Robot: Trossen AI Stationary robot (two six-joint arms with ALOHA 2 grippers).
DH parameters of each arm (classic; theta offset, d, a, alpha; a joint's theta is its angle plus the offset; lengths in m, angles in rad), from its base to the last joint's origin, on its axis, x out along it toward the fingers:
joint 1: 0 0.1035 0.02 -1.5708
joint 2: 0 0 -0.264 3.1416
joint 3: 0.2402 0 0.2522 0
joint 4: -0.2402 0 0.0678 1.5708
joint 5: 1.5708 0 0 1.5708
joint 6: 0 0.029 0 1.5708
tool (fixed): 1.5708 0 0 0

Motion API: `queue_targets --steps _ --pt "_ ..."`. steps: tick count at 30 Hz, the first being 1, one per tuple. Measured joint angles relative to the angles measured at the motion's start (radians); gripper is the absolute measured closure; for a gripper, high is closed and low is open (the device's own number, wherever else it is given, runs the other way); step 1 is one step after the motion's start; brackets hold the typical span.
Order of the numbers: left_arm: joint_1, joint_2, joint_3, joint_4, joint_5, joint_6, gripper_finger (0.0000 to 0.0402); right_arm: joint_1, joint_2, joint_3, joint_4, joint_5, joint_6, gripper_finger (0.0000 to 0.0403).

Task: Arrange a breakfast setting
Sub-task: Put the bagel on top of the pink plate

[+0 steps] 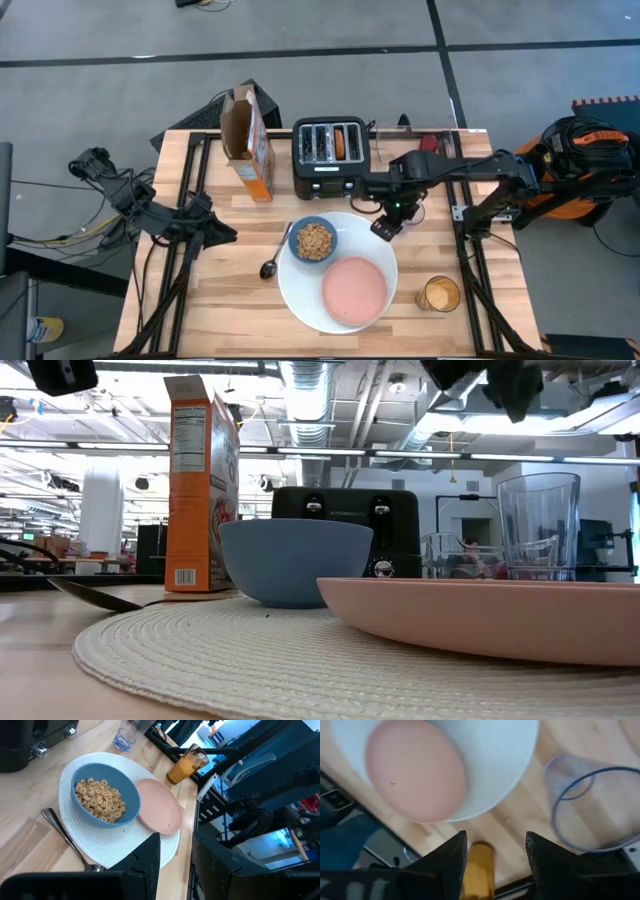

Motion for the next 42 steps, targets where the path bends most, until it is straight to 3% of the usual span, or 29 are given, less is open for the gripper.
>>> queue_targets --steps 7,11,19,22,27,32,37,42 --pt "0.015 0.0 0.0 -0.001 -0.002 0.016 0.0301 0.099 0.0 0.083 0.022 -0.014 0.089 0.0178" --pt "0.026 0.0 0.0 -0.002 -0.002 0.016 0.0301 0.168 0.0 0.108 0.117 0.024 0.135 0.0178" --pt "0.033 0.0 0.0 -0.002 -0.001 0.022 0.0301 0.244 0.0 0.114 0.491 0.232 0.222 0.0179" --pt "0.033 0.0 0.0 -0.001 -0.004 0.031 0.0301 0.247 0.0 0.114 0.647 0.259 0.237 0.0179" --pt "0.033 0.012 0.0 0.054 -0.159 0.041 0.0301 0.223 0.0 0.114 0.844 0.261 0.27 0.0179" --pt "0.034 0.047 0.0 0.241 -0.214 0.222 0.0301 0.19 0.0 0.114 0.954 0.354 0.286 0.0179" --pt "0.034 0.095 0.0 0.466 -0.131 0.468 0.0301 0.165 0.0 0.114 0.968 0.433 0.307 0.0179" --pt "0.034 0.116 0.0 0.563 -0.076 0.566 0.0301 0.096 0.0 0.114 0.966 0.48 0.28 0.0179"
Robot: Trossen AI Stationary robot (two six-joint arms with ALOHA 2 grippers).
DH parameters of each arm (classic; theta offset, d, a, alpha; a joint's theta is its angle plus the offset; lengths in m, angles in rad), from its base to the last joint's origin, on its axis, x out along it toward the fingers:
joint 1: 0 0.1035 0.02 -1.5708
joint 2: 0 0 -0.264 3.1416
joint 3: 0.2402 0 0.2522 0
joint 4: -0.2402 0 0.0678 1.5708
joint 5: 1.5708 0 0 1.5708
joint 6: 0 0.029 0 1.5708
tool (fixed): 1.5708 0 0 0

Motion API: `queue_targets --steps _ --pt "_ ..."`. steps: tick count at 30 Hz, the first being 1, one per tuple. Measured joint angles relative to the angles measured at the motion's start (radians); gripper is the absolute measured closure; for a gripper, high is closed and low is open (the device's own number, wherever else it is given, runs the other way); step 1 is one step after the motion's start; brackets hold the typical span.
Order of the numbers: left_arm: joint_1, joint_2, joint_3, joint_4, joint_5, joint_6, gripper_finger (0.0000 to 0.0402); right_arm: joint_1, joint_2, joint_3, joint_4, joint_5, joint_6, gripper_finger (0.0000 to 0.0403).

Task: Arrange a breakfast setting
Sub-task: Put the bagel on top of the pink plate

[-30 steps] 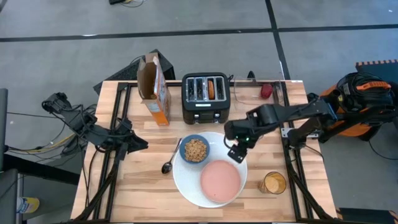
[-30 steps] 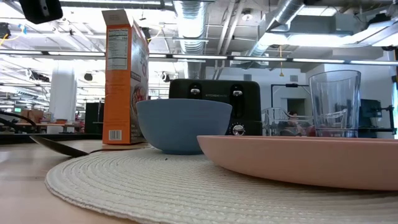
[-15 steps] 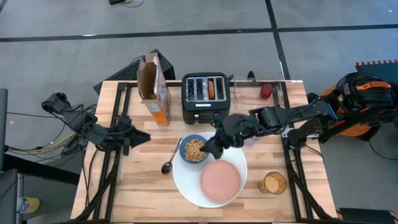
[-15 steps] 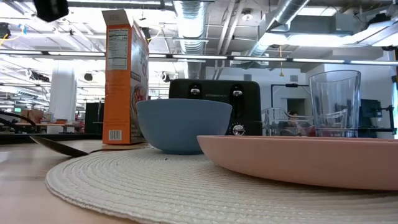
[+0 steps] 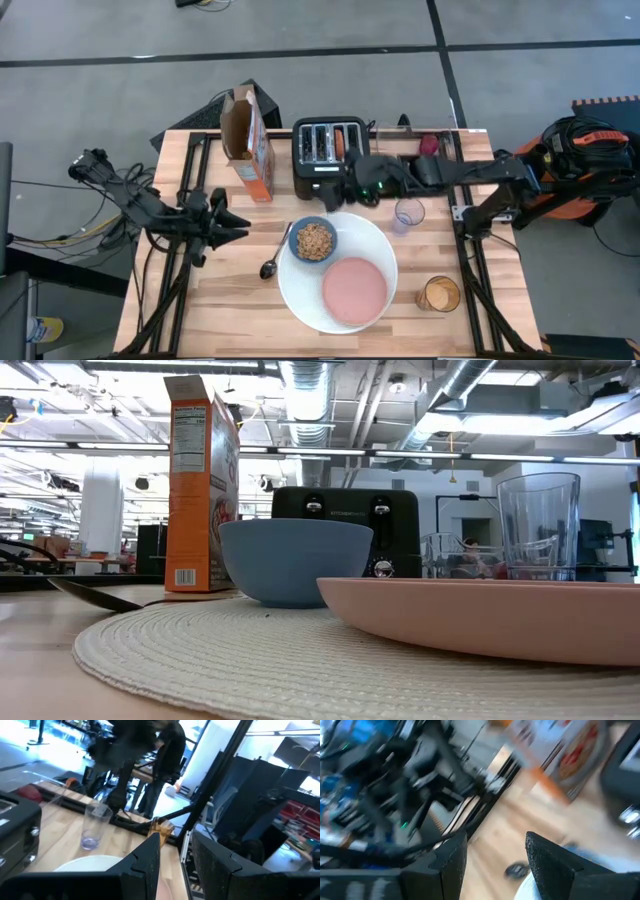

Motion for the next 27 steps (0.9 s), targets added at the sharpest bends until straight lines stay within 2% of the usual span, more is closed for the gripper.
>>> queue_targets --steps 10,16,27 --pt "0.0 0.0 0.0 0.022 0.036 0.022 0.0301 -0.253 0.0 0.0 -0.012 -0.006 -0.051 0.0179" --pt "0.0 0.0 0.0 0.021 0.037 0.008 0.0301 -0.385 0.0 0.0 -0.15 -0.014 -0.104 0.0179" --pt "0.039 0.0 0.0 -0.018 0.024 0.018 0.0301 -0.495 0.153 -0.001 -0.189 -0.007 -0.21 0.0194"
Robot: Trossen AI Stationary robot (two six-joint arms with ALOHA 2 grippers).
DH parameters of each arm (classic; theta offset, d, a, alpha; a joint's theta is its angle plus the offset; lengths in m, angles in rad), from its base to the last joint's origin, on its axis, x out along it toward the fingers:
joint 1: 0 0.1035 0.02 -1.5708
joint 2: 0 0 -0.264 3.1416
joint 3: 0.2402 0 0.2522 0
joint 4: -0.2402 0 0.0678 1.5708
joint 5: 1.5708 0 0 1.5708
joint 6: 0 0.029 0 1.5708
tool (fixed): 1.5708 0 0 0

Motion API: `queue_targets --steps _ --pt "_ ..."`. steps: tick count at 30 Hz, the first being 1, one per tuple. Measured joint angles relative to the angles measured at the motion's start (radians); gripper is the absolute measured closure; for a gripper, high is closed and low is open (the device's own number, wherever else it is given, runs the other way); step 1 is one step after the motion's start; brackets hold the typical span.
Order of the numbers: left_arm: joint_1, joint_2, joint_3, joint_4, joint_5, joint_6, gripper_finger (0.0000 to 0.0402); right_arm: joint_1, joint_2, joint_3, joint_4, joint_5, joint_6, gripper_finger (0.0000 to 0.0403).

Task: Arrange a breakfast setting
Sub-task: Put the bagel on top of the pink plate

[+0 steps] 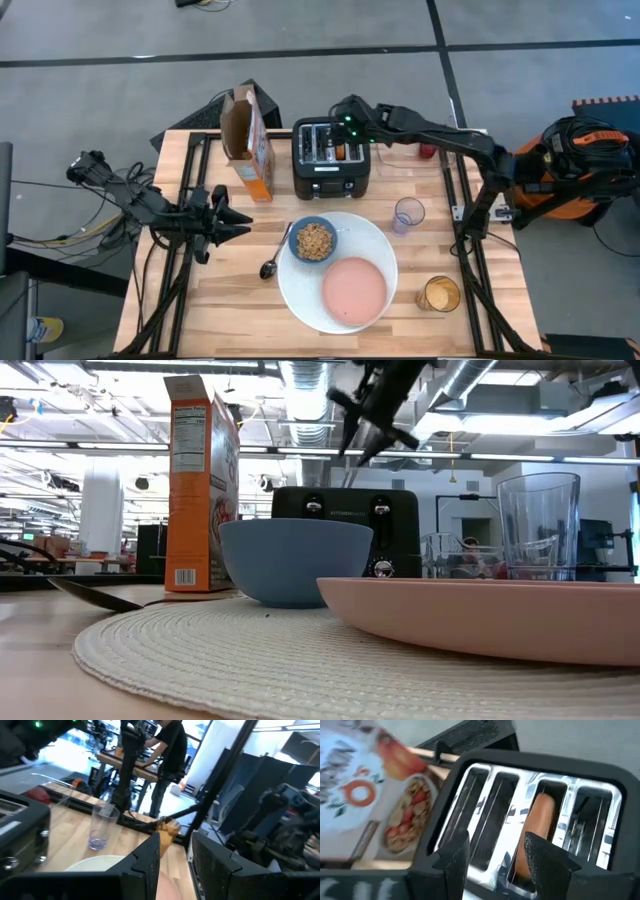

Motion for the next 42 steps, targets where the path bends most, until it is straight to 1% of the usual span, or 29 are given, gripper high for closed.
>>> queue_targets --steps 5,8,13,16,21,29,35,39,42 --pt "0.045 0.0 0.0 -0.029 -0.002 -0.002 0.0301 -0.025 0.06 0.0 0.004 0.015 -0.026 0.0202" --pt "0.072 0.0 0.0 -0.055 -0.001 -0.029 0.0301 -0.035 0.093 0.0 -0.003 0.016 -0.033 0.0205" --pt "0.097 0.0 0.0 -0.081 0.006 -0.071 0.0301 -0.042 0.136 0.001 -0.005 0.022 -0.052 0.0209" --pt "0.103 0.0 0.0 -0.08 0.006 -0.071 0.0301 -0.043 0.154 0.002 -0.012 0.045 -0.055 0.0212" --pt "0.109 0.0 0.0 -0.077 0.006 -0.071 0.0301 -0.043 0.157 0.002 -0.073 0.082 -0.054 0.0221" --pt "0.109 0.0 0.0 -0.077 0.006 -0.071 0.0301 -0.043 0.159 0.002 -0.073 0.091 -0.051 0.0232" --pt "0.109 0.0 0.0 -0.078 0.006 -0.071 0.0301 -0.029 0.212 0.004 -0.062 0.103 -0.04 0.0239" --pt "0.109 0.0 0.0 -0.083 0.006 -0.073 0.0301 -0.025 0.216 0.005 -0.067 0.094 -0.04 0.0243" --pt "0.109 0.0 0.0 -0.087 0.006 -0.076 0.0301 -0.016 0.209 0.003 -0.065 0.125 -0.04 0.0252"
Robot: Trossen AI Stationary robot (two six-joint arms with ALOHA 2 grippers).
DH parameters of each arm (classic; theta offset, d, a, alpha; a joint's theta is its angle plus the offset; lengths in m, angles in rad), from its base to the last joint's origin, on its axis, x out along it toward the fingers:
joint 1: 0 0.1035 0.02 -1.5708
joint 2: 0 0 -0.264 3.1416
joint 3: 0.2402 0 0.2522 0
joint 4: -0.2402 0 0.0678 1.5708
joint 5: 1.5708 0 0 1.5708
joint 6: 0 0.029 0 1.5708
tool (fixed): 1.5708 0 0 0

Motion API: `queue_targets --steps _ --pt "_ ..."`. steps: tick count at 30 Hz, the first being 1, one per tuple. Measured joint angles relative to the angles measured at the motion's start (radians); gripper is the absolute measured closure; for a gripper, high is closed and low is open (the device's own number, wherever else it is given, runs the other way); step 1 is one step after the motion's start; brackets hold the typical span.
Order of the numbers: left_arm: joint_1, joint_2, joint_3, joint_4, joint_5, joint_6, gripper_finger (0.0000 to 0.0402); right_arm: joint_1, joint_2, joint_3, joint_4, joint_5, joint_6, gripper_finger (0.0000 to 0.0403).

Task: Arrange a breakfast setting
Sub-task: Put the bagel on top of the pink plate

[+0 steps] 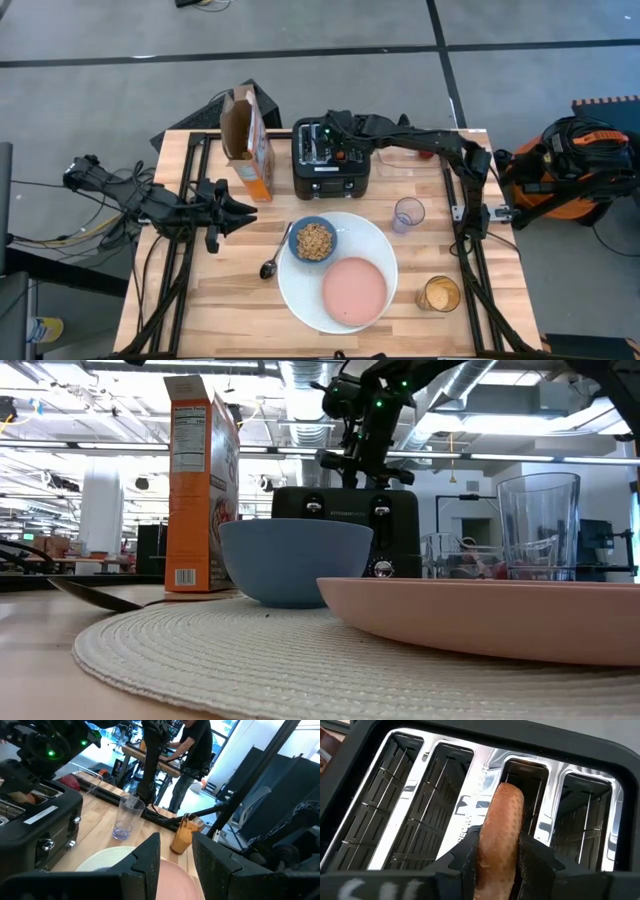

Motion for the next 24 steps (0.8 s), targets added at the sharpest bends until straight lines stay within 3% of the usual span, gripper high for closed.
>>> queue_targets --steps 11,24 --pt "0.001 0.0 0.0 -0.018 -0.001 0.004 0.0301 -0.019 -0.021 -0.004 -0.01 -0.002 -0.005 0.0365" --pt "0.001 0.0 0.0 -0.042 -0.003 0.014 0.0301 -0.014 -0.022 0.137 -0.129 0.026 -0.004 0.0375"
